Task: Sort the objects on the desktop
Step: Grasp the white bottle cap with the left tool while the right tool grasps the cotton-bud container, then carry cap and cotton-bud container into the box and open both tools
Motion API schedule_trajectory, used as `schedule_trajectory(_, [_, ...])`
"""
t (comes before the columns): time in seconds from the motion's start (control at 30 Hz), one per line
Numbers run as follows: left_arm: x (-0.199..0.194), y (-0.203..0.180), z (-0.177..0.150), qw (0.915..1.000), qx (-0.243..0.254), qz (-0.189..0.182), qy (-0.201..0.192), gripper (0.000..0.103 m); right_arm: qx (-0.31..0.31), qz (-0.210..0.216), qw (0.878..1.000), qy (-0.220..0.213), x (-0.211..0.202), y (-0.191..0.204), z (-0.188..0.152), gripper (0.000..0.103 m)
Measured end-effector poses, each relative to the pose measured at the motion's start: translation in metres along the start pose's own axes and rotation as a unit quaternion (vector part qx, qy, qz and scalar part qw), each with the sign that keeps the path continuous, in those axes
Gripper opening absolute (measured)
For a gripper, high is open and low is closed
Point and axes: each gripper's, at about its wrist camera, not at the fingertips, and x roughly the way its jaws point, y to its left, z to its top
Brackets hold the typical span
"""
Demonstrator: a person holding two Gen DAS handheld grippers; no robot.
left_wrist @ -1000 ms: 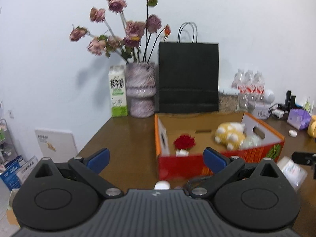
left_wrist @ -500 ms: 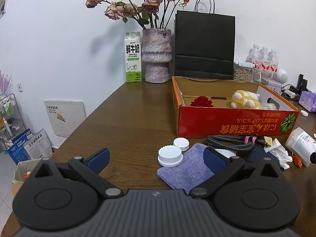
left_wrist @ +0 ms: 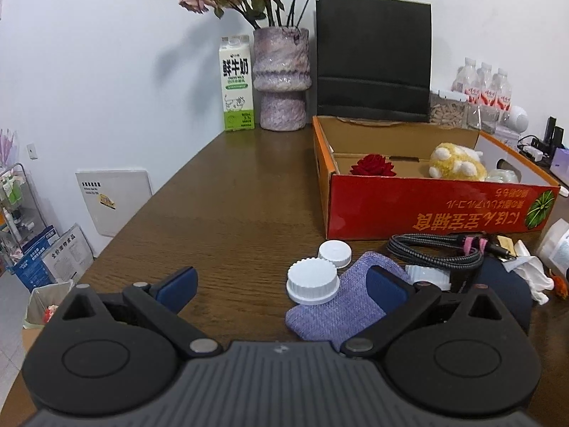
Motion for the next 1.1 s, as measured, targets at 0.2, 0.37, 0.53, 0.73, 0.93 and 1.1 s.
schedule_trajectory(0.2, [0.024,-0.002,0.002,0.9996,0.005,0.002,0.028,0.101,-0.008,0.0,1.0,0.005,0.017,-0.001,0.008,0.096])
schedule_trajectory(0.37, [0.037,-0.001,0.002,0.9991,-0.002,-0.007,0.042,0.085,-0.01,0.004,1.0,0.015,0.029,0.0,0.01,0.094])
schedule_trajectory(0.53, [0.041,0.0,0.001,0.9988,-0.009,-0.021,0.043,0.072,-0.009,0.014,1.0,0.014,0.034,0.002,0.012,0.087])
schedule_trajectory(0.73, [0.042,-0.001,0.002,0.9985,-0.014,-0.032,0.041,0.053,-0.003,0.027,1.0,0.015,0.037,0.001,0.011,0.072])
schedule_trajectory(0.93, [0.039,-0.005,0.002,0.999,-0.004,-0.032,0.032,0.041,0.005,0.031,1.0,0.006,0.034,-0.001,0.009,0.064])
schedule_trajectory(1.1, [0.03,-0.003,0.006,0.9991,-0.014,-0.036,0.019,0.041,0.01,0.03,0.999,-0.015,0.026,-0.003,0.01,0.064])
